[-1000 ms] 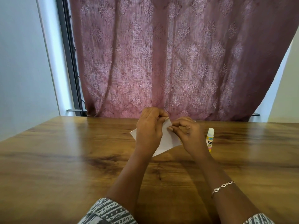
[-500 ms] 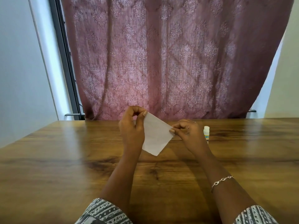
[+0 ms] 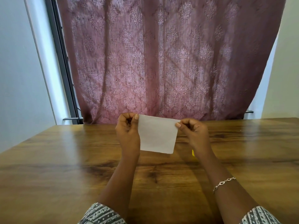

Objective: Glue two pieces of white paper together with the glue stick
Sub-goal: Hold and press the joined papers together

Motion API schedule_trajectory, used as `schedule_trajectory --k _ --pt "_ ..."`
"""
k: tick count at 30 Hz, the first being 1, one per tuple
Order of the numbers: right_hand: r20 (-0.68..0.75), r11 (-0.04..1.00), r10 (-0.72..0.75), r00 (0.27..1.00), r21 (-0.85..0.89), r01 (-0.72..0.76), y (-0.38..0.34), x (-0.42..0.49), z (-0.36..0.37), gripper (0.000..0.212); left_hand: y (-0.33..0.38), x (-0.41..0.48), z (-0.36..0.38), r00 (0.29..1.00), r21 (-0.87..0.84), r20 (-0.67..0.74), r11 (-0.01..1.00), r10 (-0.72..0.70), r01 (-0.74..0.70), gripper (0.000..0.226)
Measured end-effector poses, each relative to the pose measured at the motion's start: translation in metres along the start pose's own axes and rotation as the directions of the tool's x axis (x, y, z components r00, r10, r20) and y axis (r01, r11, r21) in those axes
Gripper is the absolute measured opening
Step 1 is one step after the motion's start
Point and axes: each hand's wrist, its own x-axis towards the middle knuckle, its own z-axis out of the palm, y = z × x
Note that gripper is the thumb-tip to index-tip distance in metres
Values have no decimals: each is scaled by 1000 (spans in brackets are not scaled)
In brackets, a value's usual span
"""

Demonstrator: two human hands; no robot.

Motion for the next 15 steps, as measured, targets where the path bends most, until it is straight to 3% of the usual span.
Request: schedule_trajectory --k 4,6,8,10,13,15 --pt "-14 1000 -16 1000 -4 16 -4 -3 2 18 2 -1 0 1000 59 -19 998 -2 3 14" --pt "-18 999 -41 999 -34 40 -6 -4 3 15 4 -3 -1 983 272 1 946 183 -176 4" --pt "-16 994 -63 998 -92 61 -6 -5 4 13 6 -5 1 911 479 145 778 385 -406 19" --pt "14 985 -82 997 -154 83 -6 -6 5 14 7 -9 6 831 531 317 640 458 -555 24" --pt "73 956 -158 985 -237 171 -9 -9 8 14 5 -15 14 754 493 489 575 438 -653 25" --pt "121 921 -240 963 -287 265 -11 -10 11 4 1 -16 15 739 477 524 573 423 -666 25"
